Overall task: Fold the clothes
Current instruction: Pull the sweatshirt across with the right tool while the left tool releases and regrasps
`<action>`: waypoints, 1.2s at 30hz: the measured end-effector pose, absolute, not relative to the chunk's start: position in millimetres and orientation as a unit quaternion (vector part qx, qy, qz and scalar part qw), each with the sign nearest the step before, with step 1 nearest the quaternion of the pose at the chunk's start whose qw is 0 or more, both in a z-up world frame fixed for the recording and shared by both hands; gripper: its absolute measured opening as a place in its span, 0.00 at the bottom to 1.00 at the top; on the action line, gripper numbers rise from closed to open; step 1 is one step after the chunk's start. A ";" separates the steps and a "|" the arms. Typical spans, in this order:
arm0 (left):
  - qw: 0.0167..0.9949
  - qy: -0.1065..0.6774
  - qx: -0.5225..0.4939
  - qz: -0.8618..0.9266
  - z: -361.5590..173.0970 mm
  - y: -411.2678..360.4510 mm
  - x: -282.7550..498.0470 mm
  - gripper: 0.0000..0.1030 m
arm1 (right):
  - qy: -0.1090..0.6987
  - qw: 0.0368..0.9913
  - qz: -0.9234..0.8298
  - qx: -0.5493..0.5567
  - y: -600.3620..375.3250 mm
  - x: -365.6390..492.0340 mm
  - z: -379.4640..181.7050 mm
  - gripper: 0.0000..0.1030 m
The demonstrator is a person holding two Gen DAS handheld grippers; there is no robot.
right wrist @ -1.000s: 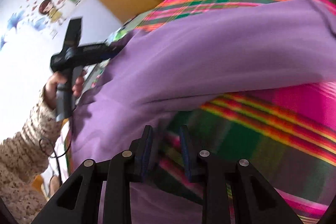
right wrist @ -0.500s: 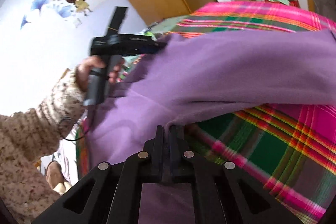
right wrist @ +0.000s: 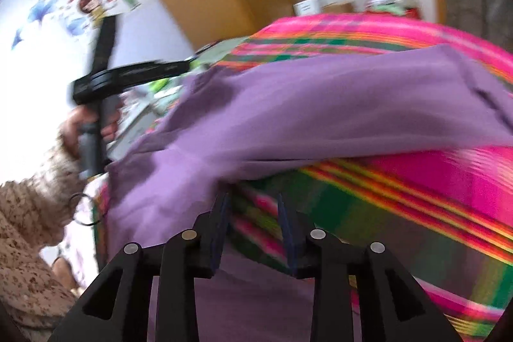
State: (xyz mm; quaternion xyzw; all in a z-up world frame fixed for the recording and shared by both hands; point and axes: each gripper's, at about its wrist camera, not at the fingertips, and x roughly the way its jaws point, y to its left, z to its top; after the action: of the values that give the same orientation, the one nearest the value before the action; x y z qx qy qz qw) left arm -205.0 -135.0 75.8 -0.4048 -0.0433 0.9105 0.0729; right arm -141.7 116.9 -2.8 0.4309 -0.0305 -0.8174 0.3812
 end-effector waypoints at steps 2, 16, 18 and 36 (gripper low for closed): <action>0.128 -0.009 -0.418 0.899 77.0 -102.3 -198.3 0.33 | -0.025 0.324 -0.845 0.426 146.3 -147.3 -0.8 0.32; 0.215 0.174 -0.471 0.838 31.2 32.2 -174.5 0.33 | 0.086 0.027 -0.921 0.379 280.1 -189.6 -12.6 0.39; 0.201 0.187 -0.474 0.837 25.9 35.8 -175.6 0.33 | 0.133 0.020 -0.915 0.379 277.2 -197.5 -19.6 0.39; 0.160 0.208 -0.494 0.829 2.5 28.0 -181.8 0.24 | 0.211 -0.022 -0.912 0.351 289.5 -265.1 -26.0 0.14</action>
State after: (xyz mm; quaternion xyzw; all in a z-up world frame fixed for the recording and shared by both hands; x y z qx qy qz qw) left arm -181.8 28.0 2.5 -0.4938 0.2082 0.8289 0.1604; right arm -265.1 289.5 -26.0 0.3511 0.2112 -0.9120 -0.0224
